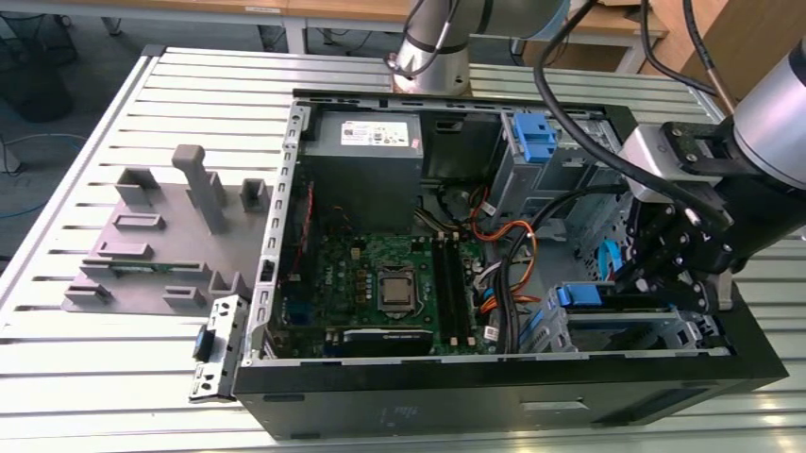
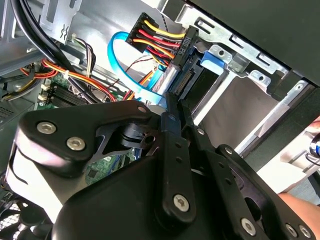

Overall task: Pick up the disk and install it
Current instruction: 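Insert the first disk wire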

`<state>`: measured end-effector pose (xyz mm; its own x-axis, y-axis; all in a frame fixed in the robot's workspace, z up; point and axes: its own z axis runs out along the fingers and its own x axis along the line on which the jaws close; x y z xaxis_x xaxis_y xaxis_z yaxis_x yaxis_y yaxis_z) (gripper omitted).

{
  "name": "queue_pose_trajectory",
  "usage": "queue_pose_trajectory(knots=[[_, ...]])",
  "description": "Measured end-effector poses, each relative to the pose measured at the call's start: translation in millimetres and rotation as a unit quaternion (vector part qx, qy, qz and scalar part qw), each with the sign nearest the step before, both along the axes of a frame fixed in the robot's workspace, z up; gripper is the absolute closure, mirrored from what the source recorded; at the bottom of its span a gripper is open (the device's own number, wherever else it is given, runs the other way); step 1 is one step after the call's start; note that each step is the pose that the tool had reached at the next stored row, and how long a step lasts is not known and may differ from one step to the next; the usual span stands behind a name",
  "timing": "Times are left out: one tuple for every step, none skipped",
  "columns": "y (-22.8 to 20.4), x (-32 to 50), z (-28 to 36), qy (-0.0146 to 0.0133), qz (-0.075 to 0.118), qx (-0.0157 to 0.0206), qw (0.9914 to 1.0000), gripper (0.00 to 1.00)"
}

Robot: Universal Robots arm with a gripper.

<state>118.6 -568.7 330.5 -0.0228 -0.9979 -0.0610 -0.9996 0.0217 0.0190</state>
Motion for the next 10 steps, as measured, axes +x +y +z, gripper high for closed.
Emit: queue_pose_trajectory(knots=[[0.0,0.0,-0.3,0.0,0.0,-0.0002,1.0,0.84],[0.0,0.0,-0.3,0.0,0.0,-0.0003,1.0,0.84],[0.0,0.0,-0.3,0.0,0.0,-0.0003,1.0,0.84],[0.0,0.0,-0.3,0.0,0.0,-0.0003,1.0,0.84],[0.0,0.0,-0.3,0.0,0.0,-0.0003,1.0,0.84],[0.0,0.0,-0.4,0.0,0.0,-0.0002,1.0,0.84],[0.0,0.0,-0.4,0.0,0.0,-0.0002,1.0,0.84],[0.0,0.0,-0.5,0.0,0.0,-0.0002,1.0,0.84],[0.0,0.0,-0.5,0.0,0.0,-0.0002,1.0,0.83],[0.0,0.0,-0.6,0.0,0.0,-0.0001,1.0,0.83]])
